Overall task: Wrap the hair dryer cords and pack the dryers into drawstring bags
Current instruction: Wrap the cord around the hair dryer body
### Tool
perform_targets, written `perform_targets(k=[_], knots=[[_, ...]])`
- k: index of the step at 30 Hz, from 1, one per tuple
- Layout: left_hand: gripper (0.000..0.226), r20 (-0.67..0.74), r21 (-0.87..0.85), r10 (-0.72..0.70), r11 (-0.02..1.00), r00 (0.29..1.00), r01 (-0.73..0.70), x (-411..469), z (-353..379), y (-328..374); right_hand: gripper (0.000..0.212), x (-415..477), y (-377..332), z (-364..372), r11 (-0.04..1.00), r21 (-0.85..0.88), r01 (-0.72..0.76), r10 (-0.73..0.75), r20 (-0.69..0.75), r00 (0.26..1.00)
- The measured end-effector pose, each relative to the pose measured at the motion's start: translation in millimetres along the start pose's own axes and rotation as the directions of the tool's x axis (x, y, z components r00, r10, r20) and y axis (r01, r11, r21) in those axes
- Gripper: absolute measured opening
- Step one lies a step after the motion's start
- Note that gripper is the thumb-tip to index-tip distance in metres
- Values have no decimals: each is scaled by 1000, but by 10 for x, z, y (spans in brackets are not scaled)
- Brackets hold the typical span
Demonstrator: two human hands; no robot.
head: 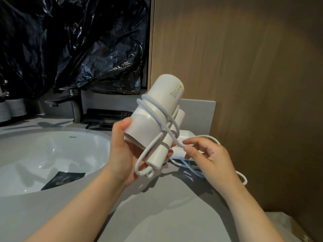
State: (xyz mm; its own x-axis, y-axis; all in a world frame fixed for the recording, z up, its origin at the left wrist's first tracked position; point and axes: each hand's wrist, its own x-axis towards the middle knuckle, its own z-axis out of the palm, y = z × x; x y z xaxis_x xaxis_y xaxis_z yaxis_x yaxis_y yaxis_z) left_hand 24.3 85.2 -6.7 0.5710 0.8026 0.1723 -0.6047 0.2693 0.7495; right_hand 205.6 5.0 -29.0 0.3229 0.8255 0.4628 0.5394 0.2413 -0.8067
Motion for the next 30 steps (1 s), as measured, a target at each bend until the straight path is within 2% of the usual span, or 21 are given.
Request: perform_targets(k=[3,5,9,13,15,19,23,27,30], knots=[[51,15,59,1,998,1000,-2,-20,34,-33,13,21,43,-7,999,30,-13,14,-25,1000],[45,57,80,-15,997,998,11,-36,56,-41,14,28,83,-39,1000,-16,-2,1,-71,997],[54,48,118,-68,991,997,62,-25,16,-81,17,25,88,27,997,-72,-26,19,-95,995],[61,31,194,-81,978,996,73,-32,10,-106,10,21,-26,38,993,83,-81,86,-55,995],[64,25,194,-67,979,997,61,-26,10,-95,26,1,-75,11,976,186,-110,106,32,994],[85,52,249,-65,967,997,50,-20,-31,-101,69,2,-88,53,987,56,-150,144,98,985],[81,118,280,-74,959,990,38,-27,-28,-112,63,17,-95,56,972,150,-179,158,142,977],[57,157,285,-69,958,985,22,-22,-33,-122,82,34,-91,14,957,209,-202,175,138,975],[50,176,316,-76,948,981,17,-15,-42,-140,74,42,-96,-11,945,274,-181,163,87,983]])
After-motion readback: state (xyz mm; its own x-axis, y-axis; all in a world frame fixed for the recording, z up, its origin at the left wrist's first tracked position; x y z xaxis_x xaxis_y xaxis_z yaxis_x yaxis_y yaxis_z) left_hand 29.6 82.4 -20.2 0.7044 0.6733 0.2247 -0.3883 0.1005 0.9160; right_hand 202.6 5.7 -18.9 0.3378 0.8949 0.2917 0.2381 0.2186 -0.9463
